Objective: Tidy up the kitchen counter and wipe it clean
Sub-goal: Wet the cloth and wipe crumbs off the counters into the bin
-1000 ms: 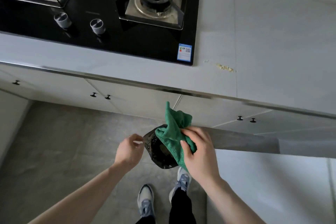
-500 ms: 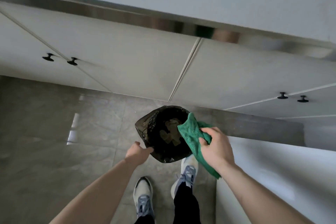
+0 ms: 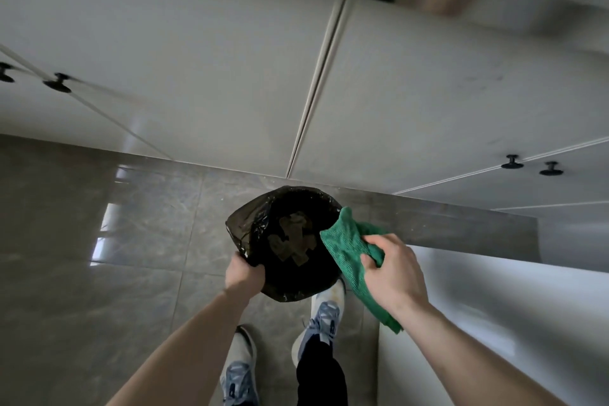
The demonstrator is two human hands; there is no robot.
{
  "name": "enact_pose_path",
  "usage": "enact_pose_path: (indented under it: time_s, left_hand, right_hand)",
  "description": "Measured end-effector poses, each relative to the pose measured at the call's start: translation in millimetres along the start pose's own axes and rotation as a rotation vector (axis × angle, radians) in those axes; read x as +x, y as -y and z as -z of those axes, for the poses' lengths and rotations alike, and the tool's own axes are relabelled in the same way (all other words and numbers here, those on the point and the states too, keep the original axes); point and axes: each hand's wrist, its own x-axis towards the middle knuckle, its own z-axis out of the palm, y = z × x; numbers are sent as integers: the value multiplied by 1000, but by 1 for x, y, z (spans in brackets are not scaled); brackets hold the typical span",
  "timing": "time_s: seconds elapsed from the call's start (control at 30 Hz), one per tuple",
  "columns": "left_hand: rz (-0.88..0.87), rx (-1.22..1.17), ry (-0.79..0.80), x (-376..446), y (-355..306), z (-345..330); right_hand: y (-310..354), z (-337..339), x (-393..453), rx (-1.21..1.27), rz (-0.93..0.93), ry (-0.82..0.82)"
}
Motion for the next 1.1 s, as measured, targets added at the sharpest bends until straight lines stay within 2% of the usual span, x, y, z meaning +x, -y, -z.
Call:
enact_pose_path:
  time_s: [0.17, 0.33, 0.43, 0.6, 0.77, 0.97, 1.1]
  left_hand:
    - [-38, 89, -31, -27, -3, 21]
    - [-63, 114, -68, -72, -5, 75]
    - [-115, 142, -101, -117, -12, 113]
    - [-154, 183, -67, -217, -29, 178]
    - [-205, 159, -31, -294, -51, 216]
    - [-191, 146, 2, -358, -96, 237]
    - [-155, 137, 19, -378, -112, 233]
  right_hand:
    - [11, 23, -15, 13, 7, -37]
    - [27, 59, -52, 17, 28, -65]
    - [44, 91, -83, 23, 76, -78]
    - [86, 165, -152, 66, 132, -167]
    - [119, 231, -194, 152, 183, -241]
    - [145, 312, -192, 307, 230, -417]
    - [149, 358, -162, 454, 159, -556]
